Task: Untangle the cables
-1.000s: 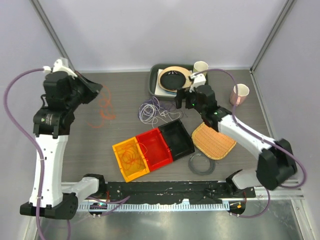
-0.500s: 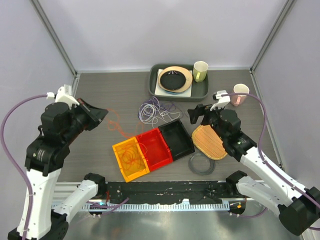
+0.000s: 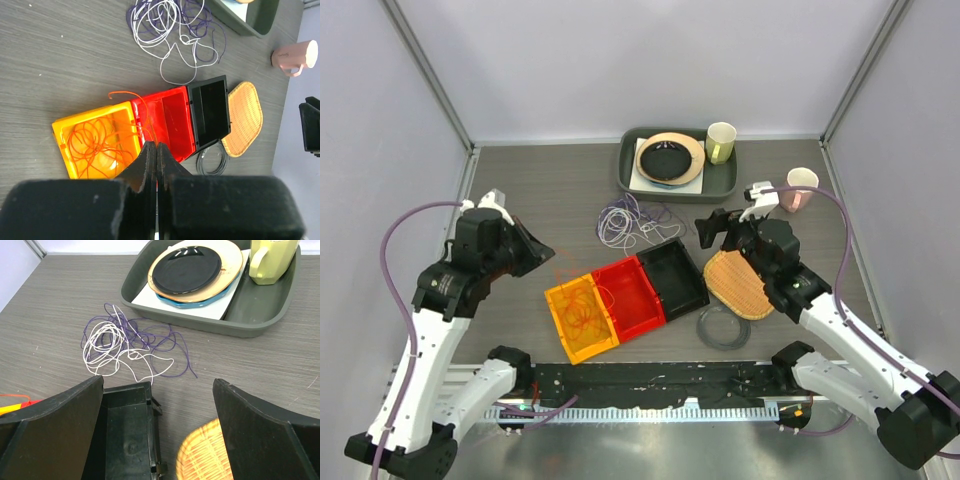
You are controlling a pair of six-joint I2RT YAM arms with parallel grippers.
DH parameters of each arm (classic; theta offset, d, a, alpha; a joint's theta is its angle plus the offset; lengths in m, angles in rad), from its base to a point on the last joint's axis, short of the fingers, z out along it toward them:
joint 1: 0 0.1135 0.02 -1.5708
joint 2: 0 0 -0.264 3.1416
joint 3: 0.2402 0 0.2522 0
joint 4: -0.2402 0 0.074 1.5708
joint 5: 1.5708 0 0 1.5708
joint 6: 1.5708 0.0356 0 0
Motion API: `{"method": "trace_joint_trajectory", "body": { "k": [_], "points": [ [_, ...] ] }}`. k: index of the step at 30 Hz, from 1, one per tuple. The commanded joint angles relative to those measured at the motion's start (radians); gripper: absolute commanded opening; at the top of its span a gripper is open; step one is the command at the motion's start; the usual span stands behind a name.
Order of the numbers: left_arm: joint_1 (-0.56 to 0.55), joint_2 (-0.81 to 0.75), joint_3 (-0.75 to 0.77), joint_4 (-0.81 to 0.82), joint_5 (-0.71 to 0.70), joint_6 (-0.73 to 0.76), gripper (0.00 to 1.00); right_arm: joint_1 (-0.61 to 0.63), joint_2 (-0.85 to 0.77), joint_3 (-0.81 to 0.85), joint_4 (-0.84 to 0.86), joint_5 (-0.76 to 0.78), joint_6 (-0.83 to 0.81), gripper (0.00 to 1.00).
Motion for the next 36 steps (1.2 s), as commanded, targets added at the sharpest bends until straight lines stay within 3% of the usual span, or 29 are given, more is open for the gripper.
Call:
{"method": "trace_joint_trajectory", "body": {
  "k": [1,6,22,25,29,36],
  "points": [
    [-0.004,-0.032,-0.025,0.066,0.054,0.007,0.00,0.004,-0.013,-0.010,0.059,0.023,-0.005,0.96],
    [-0.007,-0.080,-0.086,0.076,0.097,-0.008,0.00,0.004,-0.016,-0.015,0.067,0.014,-0.008,0.96],
    [-0.007,-0.126,-0.149,-0.138,-0.006,0.072,0.00,0.004,-0.013,-0.022,0.081,0.001,-0.015,0.96],
    [-0.007,-0.112,-0.198,-0.111,0.043,0.077,0.00,0.004,-0.008,-0.026,0.091,-0.011,-0.017,0.96],
    [-0.010,-0.068,-0.307,0.054,0.176,0.041,0.00,0.003,0.007,-0.018,0.088,-0.019,-0.018,0.96],
    [-0.099,0.049,-0.398,0.233,0.050,-0.054,0.00,0.004,0.004,-0.022,0.093,0.001,-0.023,0.96]
  ]
}}
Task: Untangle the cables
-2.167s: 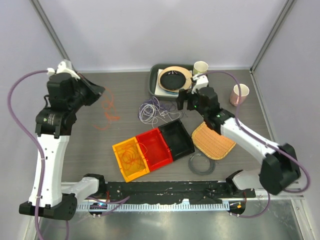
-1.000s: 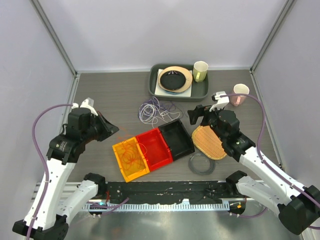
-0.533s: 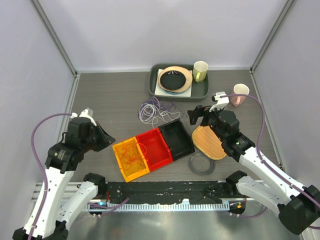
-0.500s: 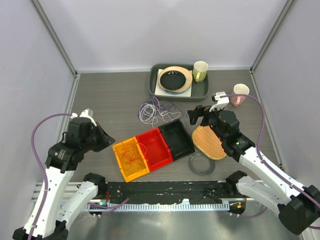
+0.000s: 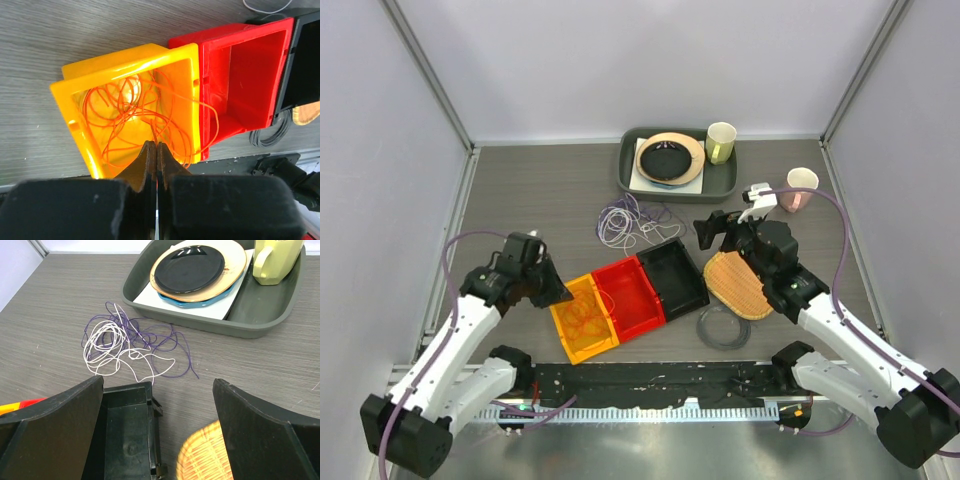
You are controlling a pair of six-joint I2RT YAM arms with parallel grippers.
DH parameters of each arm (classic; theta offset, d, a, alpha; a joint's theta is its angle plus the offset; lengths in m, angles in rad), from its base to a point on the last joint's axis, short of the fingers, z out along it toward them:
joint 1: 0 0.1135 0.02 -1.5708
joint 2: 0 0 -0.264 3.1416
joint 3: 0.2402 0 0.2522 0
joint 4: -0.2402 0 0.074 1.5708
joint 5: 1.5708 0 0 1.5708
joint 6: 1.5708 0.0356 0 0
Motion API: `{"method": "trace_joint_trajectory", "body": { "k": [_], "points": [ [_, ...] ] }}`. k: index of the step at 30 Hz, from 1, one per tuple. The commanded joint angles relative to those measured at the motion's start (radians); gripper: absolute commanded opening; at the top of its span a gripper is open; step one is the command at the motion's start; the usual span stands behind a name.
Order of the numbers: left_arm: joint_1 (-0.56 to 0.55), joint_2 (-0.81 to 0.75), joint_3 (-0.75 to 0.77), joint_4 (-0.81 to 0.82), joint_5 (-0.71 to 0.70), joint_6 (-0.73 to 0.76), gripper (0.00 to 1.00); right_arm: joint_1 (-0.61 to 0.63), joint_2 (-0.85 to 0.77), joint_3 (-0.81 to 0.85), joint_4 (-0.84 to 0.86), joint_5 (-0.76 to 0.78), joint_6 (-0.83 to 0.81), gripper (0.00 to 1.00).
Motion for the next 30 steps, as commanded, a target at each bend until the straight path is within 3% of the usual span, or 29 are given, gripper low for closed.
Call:
{"method": "trace_joint_trajectory", "body": {
  "k": [1,10,30],
  "points": [
    [-0.078,0.053,-0.011,0.175,-0.085,-0.068,0.00,0.004,-0.004,0.003,0.057,0.015,-0.020,0.96],
    [-0.160,0.234,-0.006,0.191,-0.294,-0.102,0.00,0.004,-0.002,0.001,0.057,0.041,-0.027,0.96],
    [-0.252,0.446,-0.022,0.239,-0.438,-0.145,0.00,0.006,-0.020,-0.016,0.073,0.056,-0.035,0.96]
  ]
}}
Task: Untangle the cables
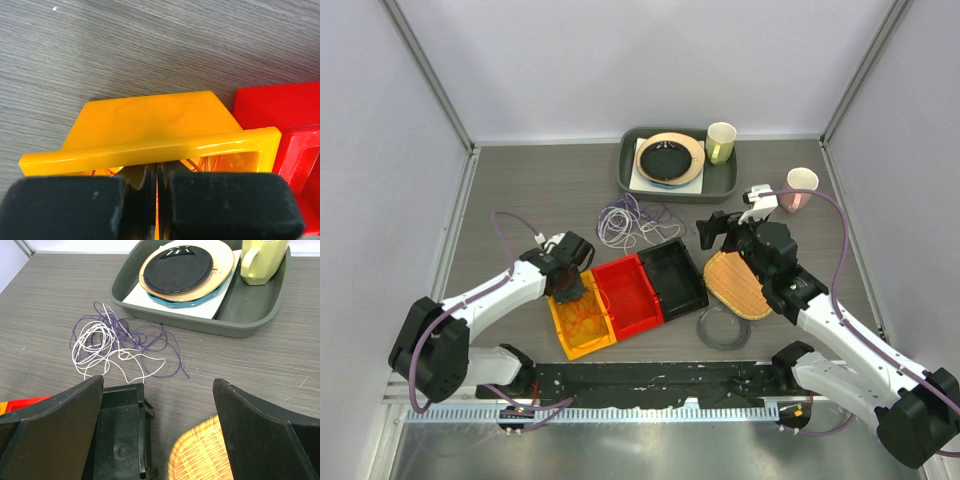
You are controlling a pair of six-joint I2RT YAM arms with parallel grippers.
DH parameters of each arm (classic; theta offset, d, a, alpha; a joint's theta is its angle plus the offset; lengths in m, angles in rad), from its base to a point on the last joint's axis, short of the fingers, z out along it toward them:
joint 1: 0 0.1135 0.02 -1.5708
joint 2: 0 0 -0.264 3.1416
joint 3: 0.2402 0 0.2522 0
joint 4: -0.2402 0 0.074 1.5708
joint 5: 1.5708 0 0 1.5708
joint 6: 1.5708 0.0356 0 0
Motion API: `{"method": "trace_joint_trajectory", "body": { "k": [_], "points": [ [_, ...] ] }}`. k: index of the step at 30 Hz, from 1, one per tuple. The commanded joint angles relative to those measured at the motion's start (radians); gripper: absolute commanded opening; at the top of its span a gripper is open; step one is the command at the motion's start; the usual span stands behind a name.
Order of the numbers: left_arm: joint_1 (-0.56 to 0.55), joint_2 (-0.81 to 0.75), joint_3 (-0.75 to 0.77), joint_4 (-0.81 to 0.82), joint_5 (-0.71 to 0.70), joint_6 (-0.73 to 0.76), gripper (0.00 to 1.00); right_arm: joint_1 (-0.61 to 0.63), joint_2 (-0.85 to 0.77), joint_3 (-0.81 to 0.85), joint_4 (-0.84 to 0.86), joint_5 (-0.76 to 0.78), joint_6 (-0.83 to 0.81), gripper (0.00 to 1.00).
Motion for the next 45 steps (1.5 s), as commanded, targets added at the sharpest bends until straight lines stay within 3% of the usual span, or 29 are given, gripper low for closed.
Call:
{"method": "trace_joint_trajectory", "body": {
  "k": [1,5,7,9,11,19,30,31,35,45],
  "points": [
    [-0.019,-0.007,0.014,0.025,-0.049,-0.016,0.00,0.004,-0.019,0.001,0.057,0.016,-0.012,0.96],
    [-0.034,-0.055,0.038,-0.007,-0.049,-0.019,0.02,0.004,-0.022,-0.001,0.059,0.013,-0.012,0.96],
    [-0.047,-0.075,0.053,-0.036,-0.049,-0.028,0.12,0.004,-0.022,-0.001,0.059,0.008,-0.015,0.96],
    [-0.057,-0.110,0.066,-0.051,-0.053,-0.039,0.28,0.003,-0.021,0.001,0.059,0.008,-0.012,0.96],
    [-0.062,-0.131,0.073,-0.076,-0.068,-0.047,0.36,0.004,-0.022,-0.002,0.065,0.005,-0.010,0.96],
    [-0.086,-0.210,0.126,-0.168,-0.088,-0.056,0.48,0.004,-0.019,0.004,0.063,-0.021,-0.009,0.96],
    [-0.096,-0.317,0.256,-0.260,-0.185,-0.025,0.91,0.006,0.013,0.019,0.074,-0.110,-0.012,0.96],
    [-0.096,-0.323,0.267,-0.256,-0.191,-0.019,0.99,0.004,0.031,0.027,0.082,-0.139,-0.018,0.96],
    [-0.096,-0.349,0.264,-0.156,-0.234,0.021,1.00,0.018,0.134,0.067,0.114,-0.280,-0.042,0.97],
    [-0.053,-0.138,0.307,0.057,-0.213,0.085,1.00,0.046,0.592,0.408,0.020,-0.240,-0.114,0.95]
  ]
}}
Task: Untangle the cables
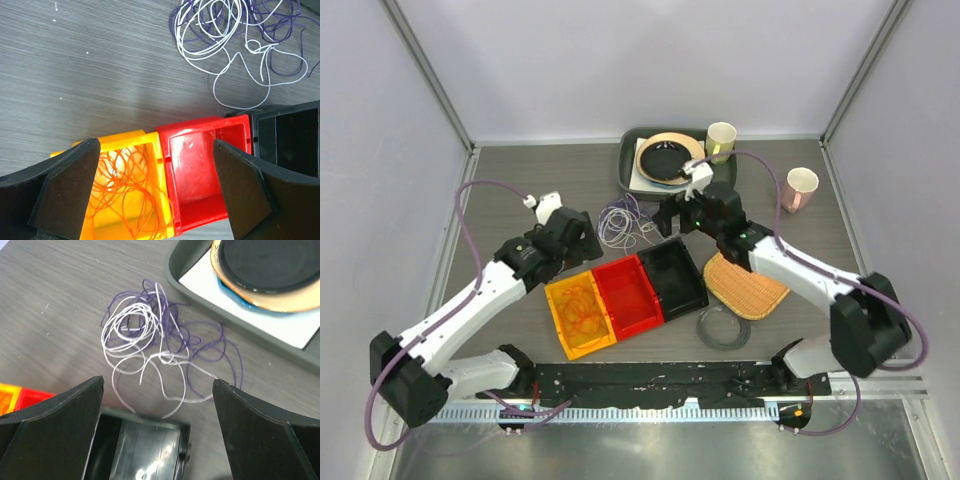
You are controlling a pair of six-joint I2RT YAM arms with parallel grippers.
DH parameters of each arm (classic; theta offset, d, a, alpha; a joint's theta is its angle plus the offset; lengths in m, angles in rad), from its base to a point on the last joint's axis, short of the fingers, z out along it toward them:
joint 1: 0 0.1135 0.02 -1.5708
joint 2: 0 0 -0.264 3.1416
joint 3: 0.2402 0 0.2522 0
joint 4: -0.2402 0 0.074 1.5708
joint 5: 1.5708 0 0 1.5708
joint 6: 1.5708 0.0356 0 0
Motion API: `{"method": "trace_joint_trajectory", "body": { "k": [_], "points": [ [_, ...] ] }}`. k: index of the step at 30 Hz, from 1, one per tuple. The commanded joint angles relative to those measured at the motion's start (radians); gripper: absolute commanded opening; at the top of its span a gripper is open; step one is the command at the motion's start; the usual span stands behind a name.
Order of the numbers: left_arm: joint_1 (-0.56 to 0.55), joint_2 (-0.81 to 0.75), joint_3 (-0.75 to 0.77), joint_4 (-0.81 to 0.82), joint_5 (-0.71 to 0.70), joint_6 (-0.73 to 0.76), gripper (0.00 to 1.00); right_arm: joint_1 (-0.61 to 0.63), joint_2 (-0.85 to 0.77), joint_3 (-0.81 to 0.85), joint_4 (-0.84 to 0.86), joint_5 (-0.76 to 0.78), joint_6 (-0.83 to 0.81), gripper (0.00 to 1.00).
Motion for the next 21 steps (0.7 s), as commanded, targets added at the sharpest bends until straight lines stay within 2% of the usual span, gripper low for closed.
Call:
{"method": "trace_joint_trajectory", "body": {
  "k": [1,6,9,10,15,18,19,21],
  "points": [
    [0.055,0.063,0.047,0.141,0.020,0.064,1.00,0.005,0.152,0.164,-0.016,0.002,-0.058,0.94],
    [0.173,0.129,0.040,0.318,0.205,0.144,1.00,0.010,0.366,0.314,-0.055,-0.007,-0.106,0.86],
    [0.240,0.225,0.069,0.417,0.343,0.217,1.00,0.011,0.461,0.389,-0.096,-0.015,-0.127,0.82],
    [0.266,0.251,0.090,0.432,0.423,0.231,1.00,0.013,0.482,0.405,-0.099,-0.017,-0.130,0.77],
    [0.310,0.457,0.181,0.489,0.505,0.311,1.00,0.010,0.581,0.487,-0.113,-0.038,-0.161,0.65],
    [0.322,0.590,0.262,0.461,0.546,0.355,1.00,0.011,0.629,0.523,-0.125,-0.043,-0.164,0.47],
    [0.323,0.619,0.305,0.455,0.555,0.363,1.00,0.011,0.631,0.526,-0.124,-0.043,-0.162,0.26],
    [0.323,0.705,0.348,0.438,0.560,0.377,1.00,0.010,0.618,0.515,-0.110,-0.049,-0.164,0.14]
  ]
}}
